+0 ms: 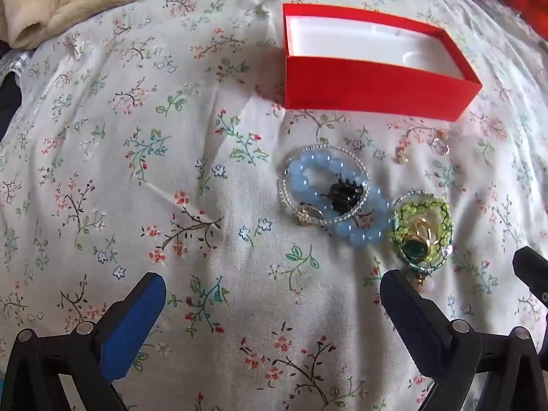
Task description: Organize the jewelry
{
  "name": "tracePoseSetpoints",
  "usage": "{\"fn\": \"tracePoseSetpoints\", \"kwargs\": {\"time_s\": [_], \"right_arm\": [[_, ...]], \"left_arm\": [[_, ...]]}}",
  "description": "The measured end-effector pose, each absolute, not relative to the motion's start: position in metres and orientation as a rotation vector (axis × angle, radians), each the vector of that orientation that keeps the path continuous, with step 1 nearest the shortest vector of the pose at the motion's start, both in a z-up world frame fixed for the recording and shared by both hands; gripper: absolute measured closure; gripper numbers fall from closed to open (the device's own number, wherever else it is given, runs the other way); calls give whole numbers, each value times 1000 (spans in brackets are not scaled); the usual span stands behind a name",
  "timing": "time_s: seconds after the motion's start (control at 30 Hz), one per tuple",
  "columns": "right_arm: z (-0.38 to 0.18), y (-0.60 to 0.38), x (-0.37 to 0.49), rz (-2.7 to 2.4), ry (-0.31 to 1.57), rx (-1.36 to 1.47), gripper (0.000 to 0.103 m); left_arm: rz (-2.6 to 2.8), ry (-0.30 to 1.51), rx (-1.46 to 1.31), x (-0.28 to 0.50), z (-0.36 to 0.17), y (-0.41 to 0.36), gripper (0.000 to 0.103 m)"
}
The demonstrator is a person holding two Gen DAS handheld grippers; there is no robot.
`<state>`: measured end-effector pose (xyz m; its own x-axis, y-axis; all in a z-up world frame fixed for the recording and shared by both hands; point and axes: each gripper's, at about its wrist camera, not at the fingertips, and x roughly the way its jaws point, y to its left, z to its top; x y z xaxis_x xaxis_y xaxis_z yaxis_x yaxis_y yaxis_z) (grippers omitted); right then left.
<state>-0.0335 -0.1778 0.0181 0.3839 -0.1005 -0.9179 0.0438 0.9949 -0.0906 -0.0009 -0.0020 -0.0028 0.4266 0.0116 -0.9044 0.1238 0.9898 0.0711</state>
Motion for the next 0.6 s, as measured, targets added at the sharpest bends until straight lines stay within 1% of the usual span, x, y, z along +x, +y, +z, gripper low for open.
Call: {"fn": "tracePoseSetpoints", "kwargs": {"time_s": [0.1,0.13,0.27,0.6], "right_arm": [[9,-174,-27,-83,1222,-45,0],[15,-175,-26,-82,1222,-38,0],[34,-185,-28,-76,1189,-17,0],[33,-178,-34,-79,1160,0,0]], "left_arm": [[-94,1150,101,3,0,-2,0],[-94,1140,107,3,2,-4,0],[-65,1092,157,-7,6,-6,0],[-48,1096,118,-3,12,9,0]]}}
